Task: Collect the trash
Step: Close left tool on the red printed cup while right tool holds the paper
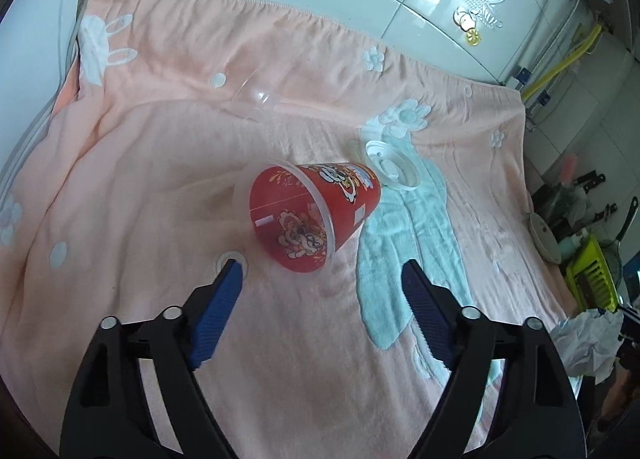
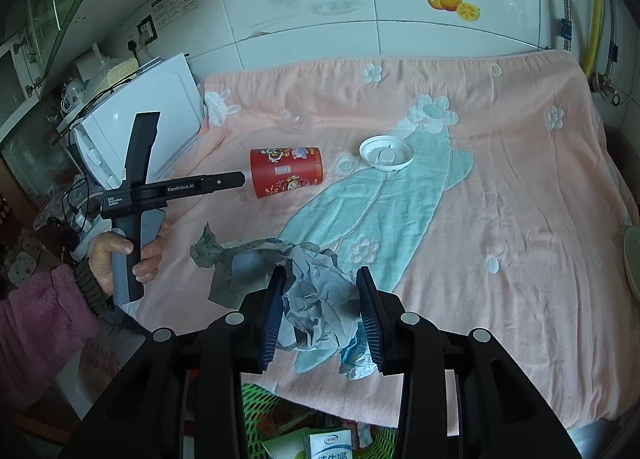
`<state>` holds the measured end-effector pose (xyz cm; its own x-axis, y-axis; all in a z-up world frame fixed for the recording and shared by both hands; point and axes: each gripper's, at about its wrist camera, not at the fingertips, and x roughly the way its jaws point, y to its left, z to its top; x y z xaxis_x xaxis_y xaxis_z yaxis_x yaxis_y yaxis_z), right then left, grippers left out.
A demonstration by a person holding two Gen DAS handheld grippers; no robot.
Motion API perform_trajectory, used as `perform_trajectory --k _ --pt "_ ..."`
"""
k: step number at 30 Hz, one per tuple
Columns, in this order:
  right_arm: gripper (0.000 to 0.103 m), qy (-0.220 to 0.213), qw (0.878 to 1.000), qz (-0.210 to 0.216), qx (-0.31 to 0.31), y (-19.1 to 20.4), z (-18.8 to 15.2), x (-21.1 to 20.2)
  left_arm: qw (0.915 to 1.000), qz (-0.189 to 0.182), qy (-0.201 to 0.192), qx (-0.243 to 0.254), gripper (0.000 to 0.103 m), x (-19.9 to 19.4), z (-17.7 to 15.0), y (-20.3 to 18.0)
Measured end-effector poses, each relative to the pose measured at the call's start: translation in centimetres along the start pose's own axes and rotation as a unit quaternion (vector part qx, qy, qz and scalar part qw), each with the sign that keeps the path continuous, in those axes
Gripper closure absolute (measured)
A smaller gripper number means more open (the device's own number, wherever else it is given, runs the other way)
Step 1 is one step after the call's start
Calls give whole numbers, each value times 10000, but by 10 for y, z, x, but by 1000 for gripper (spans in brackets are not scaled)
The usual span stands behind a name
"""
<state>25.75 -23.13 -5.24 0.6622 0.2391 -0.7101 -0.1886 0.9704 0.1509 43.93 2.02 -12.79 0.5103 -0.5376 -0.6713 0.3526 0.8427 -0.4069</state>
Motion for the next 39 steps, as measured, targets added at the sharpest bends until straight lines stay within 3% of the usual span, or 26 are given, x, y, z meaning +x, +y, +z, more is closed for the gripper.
perform_trajectory --k 7,9,11,14,20,29,39 --pt "68 76 10000 -24 36 -2 2 6 9995 125 -117 259 5 13 15 9" --pt "68 113 9999 -30 89 -4 4 12 9996 -16 6 292 5 24 21 14" --pt "68 155 9998 -36 111 -5 8 19 9991 157 117 366 5 36 28 18" --pt "68 211 9997 -27 133 -6 13 28 9986 129 160 492 5 51 35 25" --pt "68 308 9994 13 171 -5 20 47 9972 -192 137 714 5 64 40 29" --pt "68 387 9990 39 232 -2 24 61 9935 -530 500 874 5 88 34 27" --pt "68 273 9991 8 322 -5 22 55 9960 -441 161 765 13 67 25 17"
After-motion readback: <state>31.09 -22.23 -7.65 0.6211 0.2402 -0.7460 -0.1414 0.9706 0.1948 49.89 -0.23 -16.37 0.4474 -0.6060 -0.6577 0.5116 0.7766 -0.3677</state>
